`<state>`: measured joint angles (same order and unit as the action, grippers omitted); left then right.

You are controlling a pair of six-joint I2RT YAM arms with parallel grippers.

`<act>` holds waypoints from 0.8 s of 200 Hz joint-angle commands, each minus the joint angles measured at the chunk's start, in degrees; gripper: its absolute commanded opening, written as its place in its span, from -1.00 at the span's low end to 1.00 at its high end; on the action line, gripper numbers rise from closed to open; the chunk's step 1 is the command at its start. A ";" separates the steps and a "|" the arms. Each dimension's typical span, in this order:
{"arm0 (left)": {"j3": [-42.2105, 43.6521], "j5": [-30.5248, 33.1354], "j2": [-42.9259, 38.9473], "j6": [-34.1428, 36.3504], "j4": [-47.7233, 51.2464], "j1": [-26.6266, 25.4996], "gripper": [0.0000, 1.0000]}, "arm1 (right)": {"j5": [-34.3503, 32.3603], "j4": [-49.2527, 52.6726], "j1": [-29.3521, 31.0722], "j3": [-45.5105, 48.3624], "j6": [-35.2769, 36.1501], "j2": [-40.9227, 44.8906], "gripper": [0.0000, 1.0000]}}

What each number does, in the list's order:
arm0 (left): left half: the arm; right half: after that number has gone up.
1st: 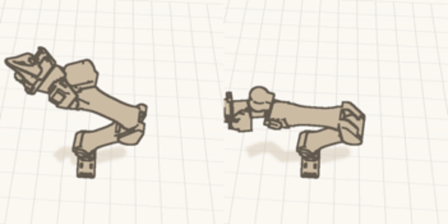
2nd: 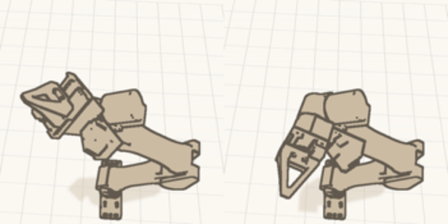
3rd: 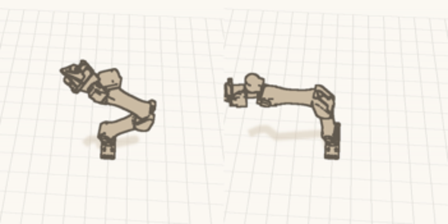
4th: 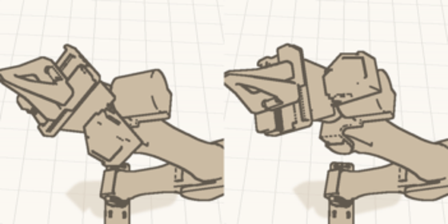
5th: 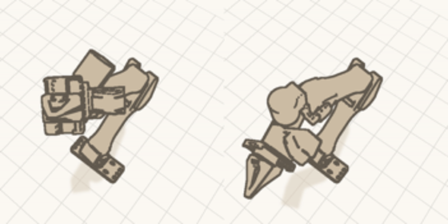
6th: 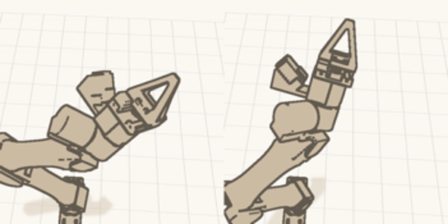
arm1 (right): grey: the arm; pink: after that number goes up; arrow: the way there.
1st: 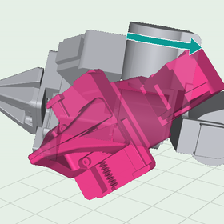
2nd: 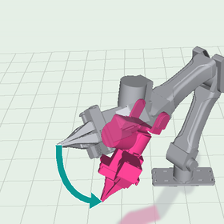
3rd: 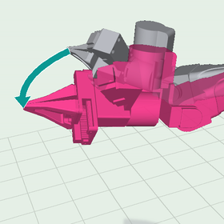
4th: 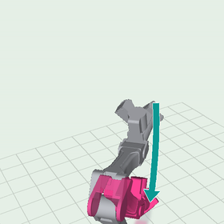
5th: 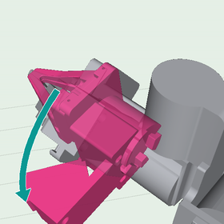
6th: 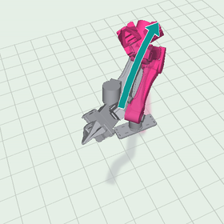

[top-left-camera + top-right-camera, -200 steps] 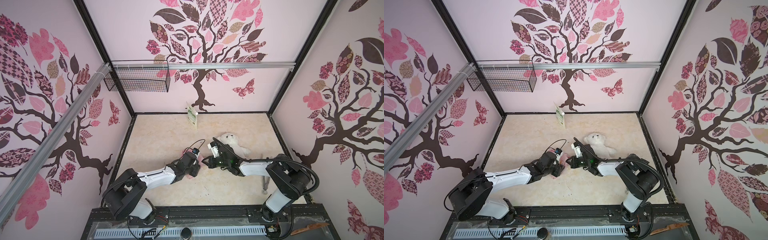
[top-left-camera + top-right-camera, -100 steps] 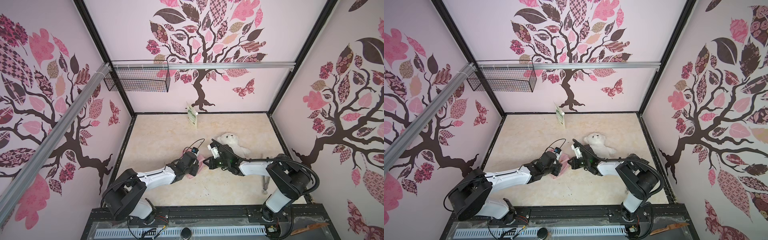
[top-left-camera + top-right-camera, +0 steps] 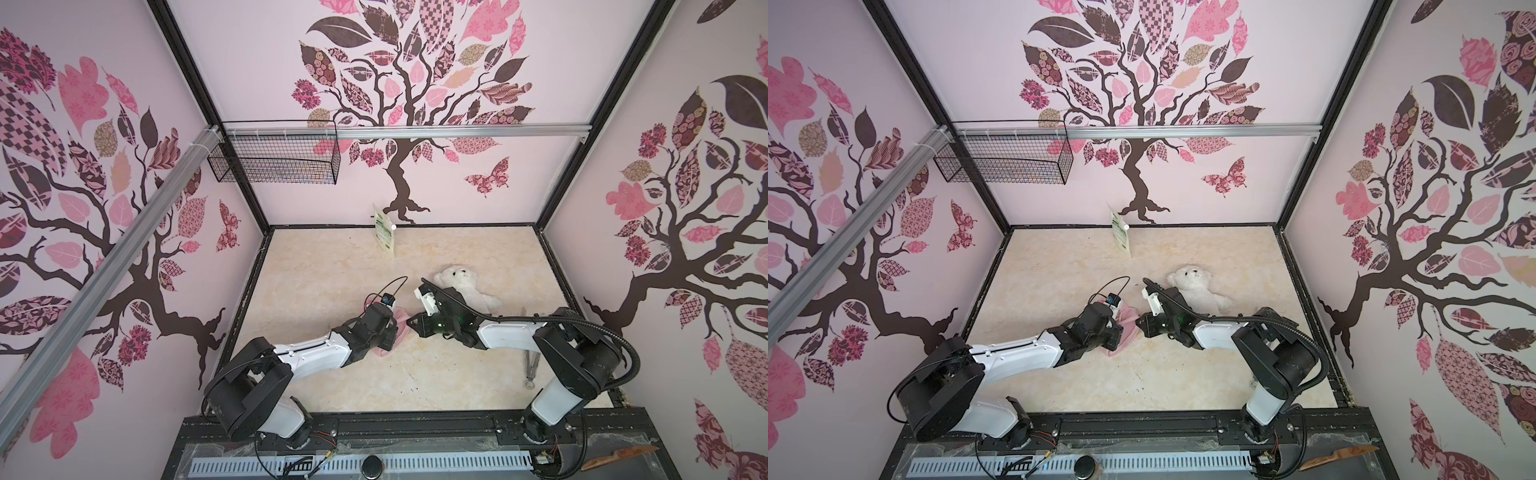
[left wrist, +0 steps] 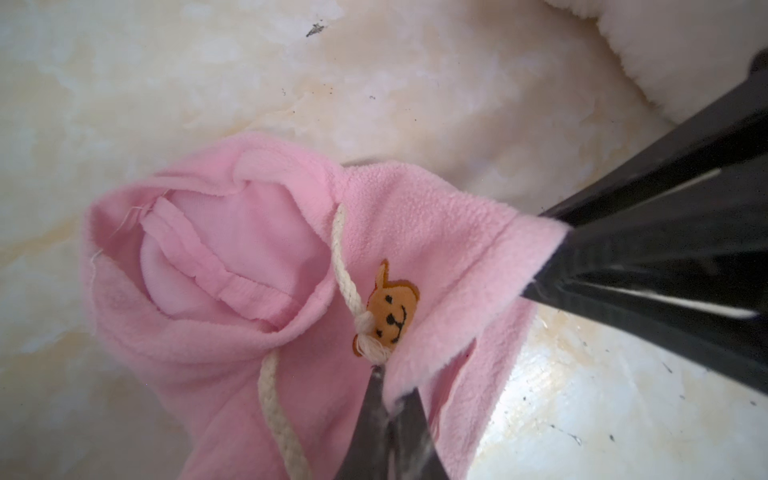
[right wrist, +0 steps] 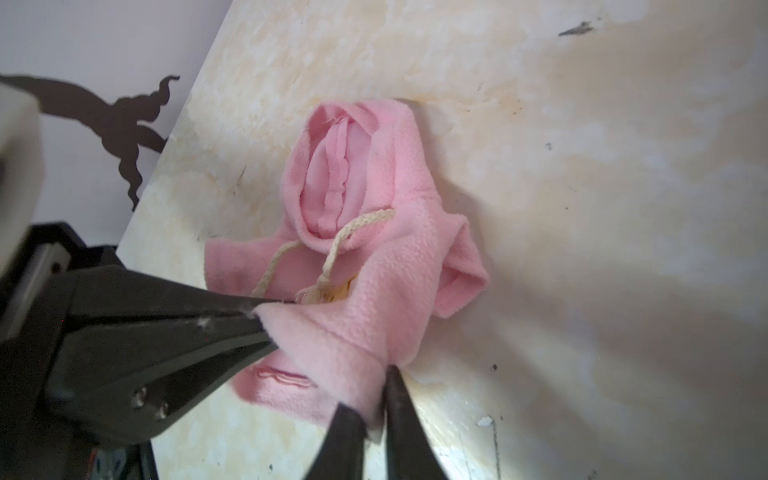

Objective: Dress the teddy bear

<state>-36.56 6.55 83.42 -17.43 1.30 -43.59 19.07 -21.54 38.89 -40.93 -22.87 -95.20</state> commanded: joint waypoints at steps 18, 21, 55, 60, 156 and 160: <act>-1.16 -6.47 -0.83 -6.03 -1.92 6.33 -1.00 | -3.54 7.35 -0.14 -1.05 2.79 6.12 -0.13; -1.09 -6.65 -0.90 -6.23 -2.07 6.67 -1.00 | -3.87 7.91 -0.20 -0.88 2.83 6.90 -0.09; -0.66 -7.22 -2.76 -6.63 -2.29 7.38 -1.00 | -10.22 15.05 -0.26 -0.64 5.72 17.54 0.29; -0.57 -7.14 -3.02 -6.64 -2.35 7.34 -1.00 | -11.79 15.97 -0.35 -0.73 6.46 19.23 0.35; -0.97 -6.61 -4.14 -6.14 -0.67 7.84 -1.00 | -19.69 20.95 -20.55 -3.28 10.30 22.35 0.99; -0.96 -6.71 -4.30 -6.12 -0.61 7.80 -1.00 | -19.69 21.07 -21.13 -3.84 10.35 21.49 0.99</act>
<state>-36.53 -0.12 80.18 -23.97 0.14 -36.18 0.36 -3.60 20.88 -41.30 -13.21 -69.47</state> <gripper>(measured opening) 0.048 0.990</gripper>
